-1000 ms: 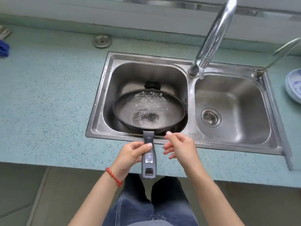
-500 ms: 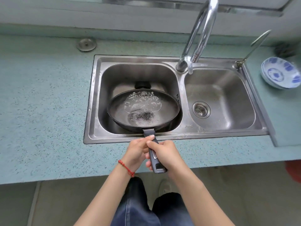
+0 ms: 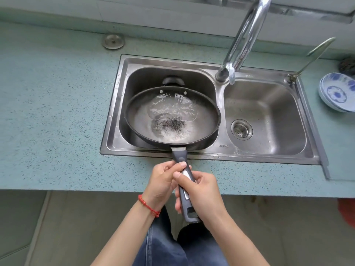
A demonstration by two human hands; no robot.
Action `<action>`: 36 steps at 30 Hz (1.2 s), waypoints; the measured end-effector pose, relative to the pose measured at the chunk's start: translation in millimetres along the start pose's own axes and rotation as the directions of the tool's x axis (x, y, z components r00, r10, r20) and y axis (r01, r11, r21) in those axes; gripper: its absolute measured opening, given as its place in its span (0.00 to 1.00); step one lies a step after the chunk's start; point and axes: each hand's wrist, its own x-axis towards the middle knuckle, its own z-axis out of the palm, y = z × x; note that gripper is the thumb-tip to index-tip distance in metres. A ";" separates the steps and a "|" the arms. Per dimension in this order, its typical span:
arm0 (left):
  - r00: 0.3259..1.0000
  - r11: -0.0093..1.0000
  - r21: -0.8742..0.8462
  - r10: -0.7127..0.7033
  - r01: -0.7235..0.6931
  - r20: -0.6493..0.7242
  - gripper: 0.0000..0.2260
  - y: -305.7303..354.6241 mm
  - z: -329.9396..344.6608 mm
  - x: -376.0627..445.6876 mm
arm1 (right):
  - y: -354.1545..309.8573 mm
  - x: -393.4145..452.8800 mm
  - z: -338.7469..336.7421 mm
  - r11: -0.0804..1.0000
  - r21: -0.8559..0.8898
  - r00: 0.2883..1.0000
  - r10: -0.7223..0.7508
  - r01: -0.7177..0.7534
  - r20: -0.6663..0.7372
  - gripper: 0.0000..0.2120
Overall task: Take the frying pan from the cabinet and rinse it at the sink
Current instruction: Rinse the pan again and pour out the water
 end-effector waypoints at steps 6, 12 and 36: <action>0.995 0.994 0.030 0.102 -0.101 -0.008 0.05 -5.4 6.4 -15.9 | 7.5 -19.4 -9.0 0.996 0.004 0.995 -0.090 0.090 0.035 0.09; 0.986 0.985 0.054 0.167 -0.166 -0.011 0.05 -3.1 11.8 -26.8 | 12.2 -28.8 -13.9 0.986 0.061 0.984 -0.160 0.155 0.077 0.06; 0.974 0.969 0.161 0.203 -0.186 -0.096 0.06 13.6 17.8 -16.7 | 30.6 -16.4 -31.3 0.981 -0.067 0.976 -0.172 0.182 0.137 0.08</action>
